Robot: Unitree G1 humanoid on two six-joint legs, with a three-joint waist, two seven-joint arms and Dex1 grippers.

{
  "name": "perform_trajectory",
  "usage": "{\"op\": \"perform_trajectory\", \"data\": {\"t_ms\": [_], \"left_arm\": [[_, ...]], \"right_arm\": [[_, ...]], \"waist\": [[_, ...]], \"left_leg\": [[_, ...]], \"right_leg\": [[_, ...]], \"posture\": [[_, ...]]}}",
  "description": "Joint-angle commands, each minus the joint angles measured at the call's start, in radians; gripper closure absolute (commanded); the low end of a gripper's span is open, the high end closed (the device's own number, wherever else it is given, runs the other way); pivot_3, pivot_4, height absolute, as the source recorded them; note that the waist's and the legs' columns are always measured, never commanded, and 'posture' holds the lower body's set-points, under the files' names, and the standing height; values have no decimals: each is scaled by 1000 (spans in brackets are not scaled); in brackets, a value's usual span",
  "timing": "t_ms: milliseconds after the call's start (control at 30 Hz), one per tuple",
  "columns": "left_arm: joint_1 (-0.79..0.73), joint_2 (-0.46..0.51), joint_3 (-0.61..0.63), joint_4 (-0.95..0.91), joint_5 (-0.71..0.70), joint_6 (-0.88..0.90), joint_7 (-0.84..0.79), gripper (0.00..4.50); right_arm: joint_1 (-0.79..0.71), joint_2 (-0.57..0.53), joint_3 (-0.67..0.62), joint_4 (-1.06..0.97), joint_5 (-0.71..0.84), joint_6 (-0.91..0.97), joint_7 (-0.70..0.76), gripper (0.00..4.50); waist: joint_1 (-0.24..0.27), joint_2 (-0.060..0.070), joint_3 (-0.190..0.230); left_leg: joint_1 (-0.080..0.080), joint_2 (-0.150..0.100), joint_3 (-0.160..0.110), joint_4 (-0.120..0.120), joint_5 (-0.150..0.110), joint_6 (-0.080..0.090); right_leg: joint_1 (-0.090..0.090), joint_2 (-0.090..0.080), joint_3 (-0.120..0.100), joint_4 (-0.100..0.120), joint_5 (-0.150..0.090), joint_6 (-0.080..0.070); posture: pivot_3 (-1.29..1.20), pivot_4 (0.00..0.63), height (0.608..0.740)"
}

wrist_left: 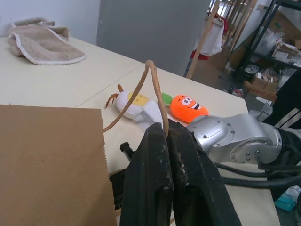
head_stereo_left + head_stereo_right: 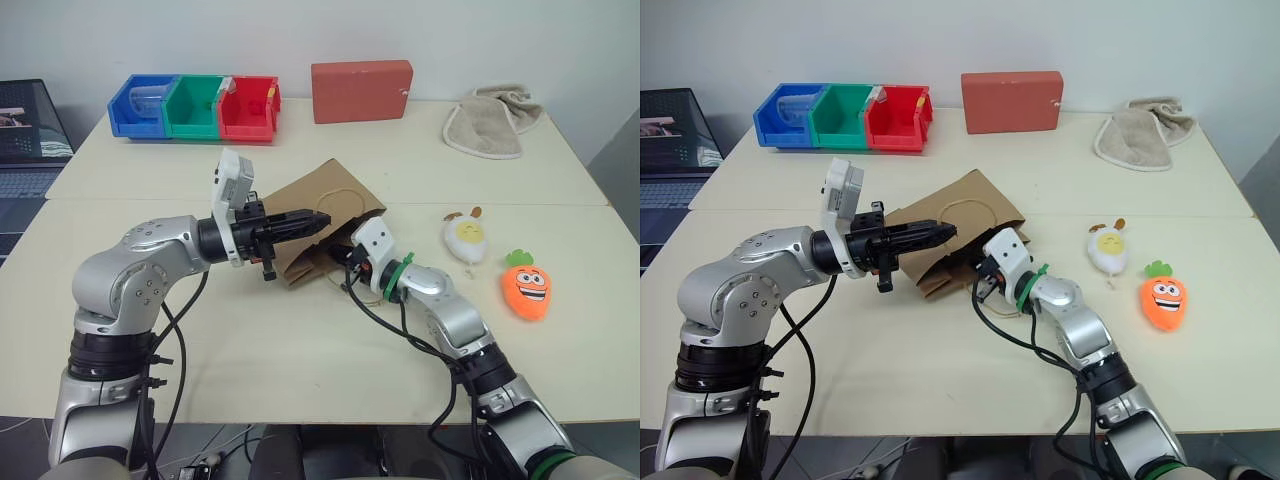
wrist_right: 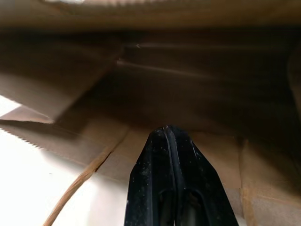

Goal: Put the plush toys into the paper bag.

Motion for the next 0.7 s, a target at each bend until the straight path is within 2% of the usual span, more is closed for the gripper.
{"op": "perform_trajectory", "data": {"t_ms": [33, 267, 400, 700], "left_arm": [[-30, 11, 60, -21, -27, -3, 24, 4500], [-112, 90, 126, 27, -5, -55, 9, 4500], [-134, 119, 121, 52, 23, -85, -6, 4500], [-261, 92, 119, 113, 102, -210, 21, 4500]], "right_arm": [[-17, 29, 4, 36, -29, -21, -24, 4483], [0, 59, -8, 58, -47, 2, -37, 4483], [6, 63, -15, 53, -51, 8, -46, 4483], [2, 55, -8, 71, -54, 18, -33, 4483]], "waist": [[-1, 0, 0], [-2, 0, 0], [-3, 0, 0], [-2, 0, 0]], "left_leg": [[0, 0, 0, 0, 0, 0], [-2, 0, 0, 0, 0, 0], [-2, 0, 0, 0, 0, 0], [-2, 0, 0, 0, 0, 0]], "right_leg": [[0, 0, 0, 0, 0, 0], [-2, 0, 0, 1, 0, 0], [-3, 0, 0, 1, 0, 0], [-3, 0, 0, 1, 0, 0]], "posture": [[0, 150, 740], [0, 150, 740], [0, 150, 740], [0, 150, 740]]}}
